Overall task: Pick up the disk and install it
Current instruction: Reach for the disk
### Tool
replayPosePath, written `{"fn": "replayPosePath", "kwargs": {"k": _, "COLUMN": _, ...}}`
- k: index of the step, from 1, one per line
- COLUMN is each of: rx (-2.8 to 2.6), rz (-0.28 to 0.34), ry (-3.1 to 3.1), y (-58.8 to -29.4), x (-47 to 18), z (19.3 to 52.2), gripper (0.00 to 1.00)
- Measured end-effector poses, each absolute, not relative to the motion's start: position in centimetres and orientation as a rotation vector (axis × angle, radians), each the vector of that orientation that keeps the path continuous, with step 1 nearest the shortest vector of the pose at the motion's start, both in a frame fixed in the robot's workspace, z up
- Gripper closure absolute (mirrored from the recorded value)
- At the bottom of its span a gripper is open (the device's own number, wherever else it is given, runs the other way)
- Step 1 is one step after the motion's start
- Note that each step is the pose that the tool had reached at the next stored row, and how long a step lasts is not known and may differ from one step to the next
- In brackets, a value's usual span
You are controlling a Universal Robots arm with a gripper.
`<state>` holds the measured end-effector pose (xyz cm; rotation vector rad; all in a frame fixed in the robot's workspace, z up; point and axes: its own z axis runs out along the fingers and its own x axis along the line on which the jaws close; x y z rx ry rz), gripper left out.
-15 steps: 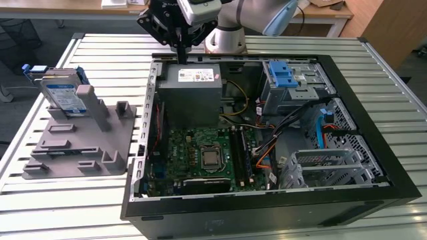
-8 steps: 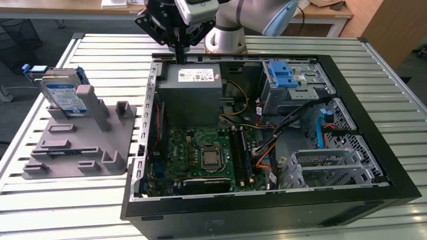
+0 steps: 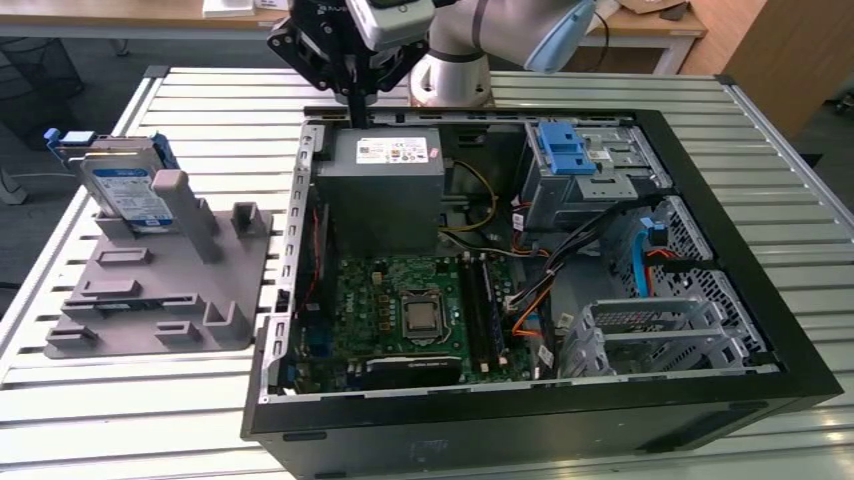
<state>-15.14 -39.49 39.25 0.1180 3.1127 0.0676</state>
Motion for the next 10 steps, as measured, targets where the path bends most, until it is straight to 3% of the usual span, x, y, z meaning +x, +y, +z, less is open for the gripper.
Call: {"fn": "replayPosePath", "kwargs": {"k": 10, "rx": 0.118, "rz": 0.068, "ry": 3.113, "y": -39.48, "x": -15.49, "z": 39.24, "gripper": 0.89}}
